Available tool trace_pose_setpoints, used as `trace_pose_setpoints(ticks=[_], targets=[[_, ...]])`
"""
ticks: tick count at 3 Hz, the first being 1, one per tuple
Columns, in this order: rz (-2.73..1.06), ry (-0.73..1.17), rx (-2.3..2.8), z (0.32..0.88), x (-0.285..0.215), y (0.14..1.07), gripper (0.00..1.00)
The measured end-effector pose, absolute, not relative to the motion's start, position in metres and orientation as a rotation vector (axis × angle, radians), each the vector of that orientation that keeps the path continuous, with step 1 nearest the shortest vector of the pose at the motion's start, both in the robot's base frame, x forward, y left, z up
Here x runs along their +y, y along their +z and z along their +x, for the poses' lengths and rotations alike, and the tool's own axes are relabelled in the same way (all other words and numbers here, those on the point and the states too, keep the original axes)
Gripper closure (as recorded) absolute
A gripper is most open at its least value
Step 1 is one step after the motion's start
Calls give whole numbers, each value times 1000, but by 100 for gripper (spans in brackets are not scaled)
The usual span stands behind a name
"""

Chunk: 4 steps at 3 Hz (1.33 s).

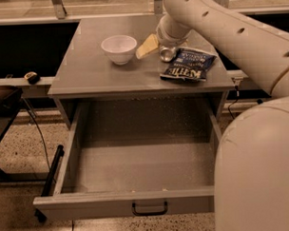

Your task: Place green can into top drawer

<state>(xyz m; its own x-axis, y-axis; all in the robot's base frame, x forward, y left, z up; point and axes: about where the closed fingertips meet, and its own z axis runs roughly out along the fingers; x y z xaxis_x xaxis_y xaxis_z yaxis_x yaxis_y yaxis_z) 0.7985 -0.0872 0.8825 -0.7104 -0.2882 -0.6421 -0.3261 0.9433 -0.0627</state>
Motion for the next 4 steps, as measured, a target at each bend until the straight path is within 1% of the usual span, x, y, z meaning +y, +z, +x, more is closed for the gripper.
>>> trace_pose_setpoints(ticks=[1,2,4], targets=[[-469,62,2396,814,-79,862,1],[-498,49,2381,825,-75,852,17],[-516,99,2370,824,-73,839,64]])
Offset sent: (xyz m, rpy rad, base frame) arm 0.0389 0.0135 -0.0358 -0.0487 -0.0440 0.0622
